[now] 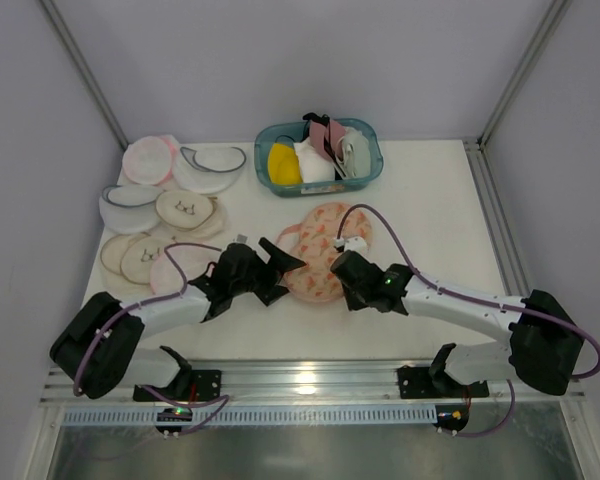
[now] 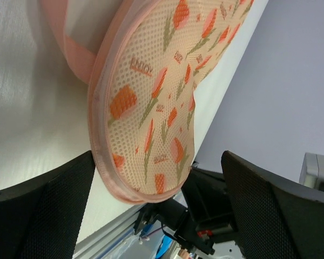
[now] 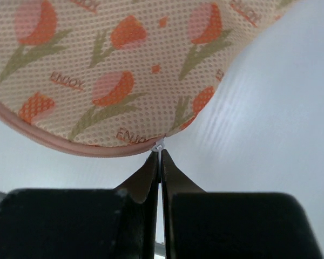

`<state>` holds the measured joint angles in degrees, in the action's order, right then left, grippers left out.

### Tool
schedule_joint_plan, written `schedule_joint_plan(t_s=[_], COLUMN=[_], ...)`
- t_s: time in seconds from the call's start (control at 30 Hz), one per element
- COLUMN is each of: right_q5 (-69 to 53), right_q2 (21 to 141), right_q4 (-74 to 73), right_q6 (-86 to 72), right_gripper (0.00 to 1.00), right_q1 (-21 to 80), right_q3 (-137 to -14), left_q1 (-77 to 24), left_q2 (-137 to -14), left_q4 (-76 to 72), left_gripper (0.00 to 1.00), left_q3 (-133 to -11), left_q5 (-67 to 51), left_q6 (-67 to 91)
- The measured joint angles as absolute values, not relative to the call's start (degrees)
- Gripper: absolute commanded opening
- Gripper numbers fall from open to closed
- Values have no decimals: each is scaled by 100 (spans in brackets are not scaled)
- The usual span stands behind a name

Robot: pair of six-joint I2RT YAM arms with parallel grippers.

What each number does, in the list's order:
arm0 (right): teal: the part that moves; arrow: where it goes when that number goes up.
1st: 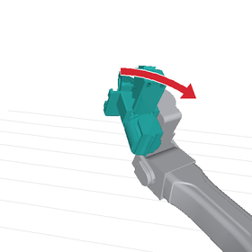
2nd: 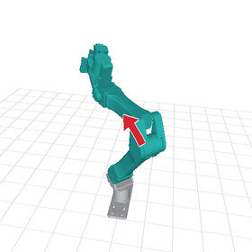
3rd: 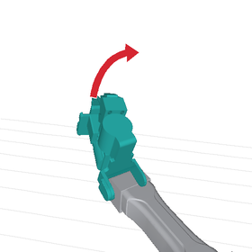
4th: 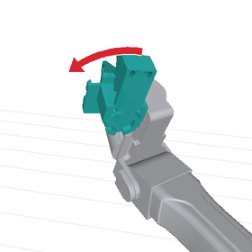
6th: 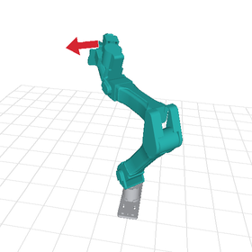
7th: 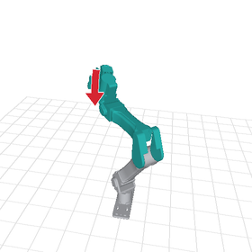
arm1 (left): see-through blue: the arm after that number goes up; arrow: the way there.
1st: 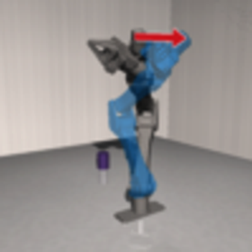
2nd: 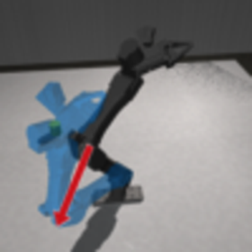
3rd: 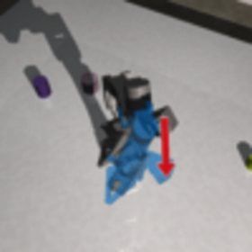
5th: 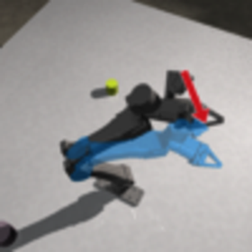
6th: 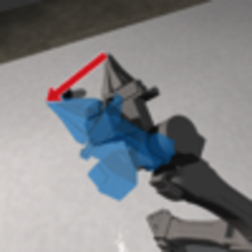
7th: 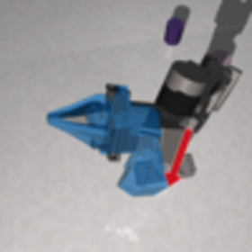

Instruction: Unzip the laundry bag and remove the bra

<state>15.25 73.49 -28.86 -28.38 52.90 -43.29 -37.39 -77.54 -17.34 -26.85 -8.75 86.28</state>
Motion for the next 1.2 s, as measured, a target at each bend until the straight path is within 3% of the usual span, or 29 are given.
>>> schedule_joint_plan(t_s=[0.03, 0.17, 0.23, 0.3, 0.43, 0.6, 0.87, 1.13, 1.2], right_q5=[1667, 2449, 2777, 3089, 3293, 2585, 1627, 1271, 1350], right_q2=[7349, 7247, 7091, 6910, 6650, 6541, 8082, 9780, 10195], right_q4=[-3020, -3682, -3970, -4283, -4565, -4075, -3277, -2895, -2936], right_q6=[-2880, -3166, -3301, -3415, -3354, -2884, -2425, -2379, -2397], right_gripper=[7, 44, 80, 99, 99, 99, 99, 87, 79], right_q1=[5280, 5109, 4980, 4877, 4847, 4864, 5109, 5269, 5295], right_q3=[-4362, -4510, -4558, -4648, -4845, -4895, -6031, -7218, -7542], left_q1=[-3739, -3739, -3739, -3739, -3739, -3739, -3739, -3739, -3739], left_q2=[-7671, -7255, -7000, -6764, -6410, -6007, -4742, -3352, -3011], left_q4=[-1669, -1389, -1232, -1041, -720, -276, 478, 1345, 1575], left_gripper=[99, 99, 99, 100, 100, 99, 99, 100, 99], left_q3=[-2685, -2685, -2685, -2685, -2683, -2633, -2491, -2316, -2239], left_q5=[-882, -878, -858, -840, -836, -746, -445, -110, -10], left_q6=[8617, 8514, 8453, 8350, 8158, 7894, 7559, 7452, 7454])
